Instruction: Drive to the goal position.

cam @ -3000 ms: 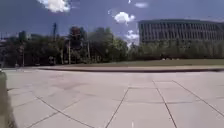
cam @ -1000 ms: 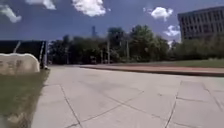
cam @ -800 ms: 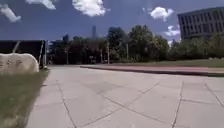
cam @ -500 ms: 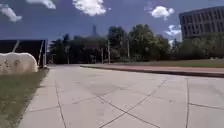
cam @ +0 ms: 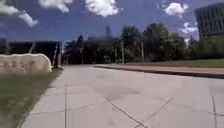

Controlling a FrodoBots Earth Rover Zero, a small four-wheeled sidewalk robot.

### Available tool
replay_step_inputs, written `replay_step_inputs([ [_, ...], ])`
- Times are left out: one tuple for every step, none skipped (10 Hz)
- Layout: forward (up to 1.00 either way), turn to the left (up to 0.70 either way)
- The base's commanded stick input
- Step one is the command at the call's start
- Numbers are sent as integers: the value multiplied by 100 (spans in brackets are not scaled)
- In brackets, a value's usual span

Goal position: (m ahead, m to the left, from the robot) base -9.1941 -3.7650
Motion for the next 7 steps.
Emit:
replay_step_inputs([
  [50,20],
  [50,0],
  [50,0],
  [50,0],
  [50,0],
  [50,0],
  [50,0],
])
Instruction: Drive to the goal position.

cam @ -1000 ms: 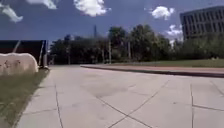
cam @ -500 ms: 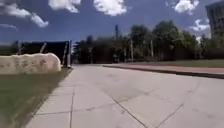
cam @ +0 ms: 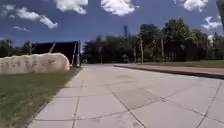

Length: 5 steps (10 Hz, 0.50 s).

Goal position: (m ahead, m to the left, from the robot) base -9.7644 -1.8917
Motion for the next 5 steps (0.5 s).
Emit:
replay_step_inputs([
  [50,0],
  [50,0],
  [50,0],
  [50,0],
  [50,0],
])
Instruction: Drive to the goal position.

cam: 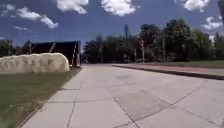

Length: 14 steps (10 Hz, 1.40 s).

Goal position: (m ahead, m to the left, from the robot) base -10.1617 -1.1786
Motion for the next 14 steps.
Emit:
replay_step_inputs([
  [50,0],
  [50,12],
  [50,50],
  [50,50],
  [50,50],
  [50,50],
  [50,28],
  [50,0],
  [50,0],
  [50,0],
  [50,0],
  [50,0],
  [50,0],
  [50,0],
])
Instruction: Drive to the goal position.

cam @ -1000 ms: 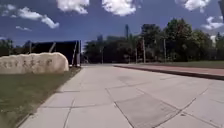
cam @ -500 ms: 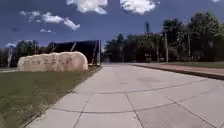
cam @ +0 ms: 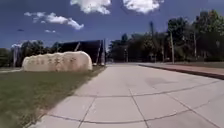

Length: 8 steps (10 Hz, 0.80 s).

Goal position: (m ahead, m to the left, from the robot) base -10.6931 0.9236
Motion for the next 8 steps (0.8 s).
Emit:
replay_step_inputs([
  [50,0],
  [50,0],
  [50,0],
  [50,0],
  [50,0],
  [50,0],
  [50,0],
  [50,0],
])
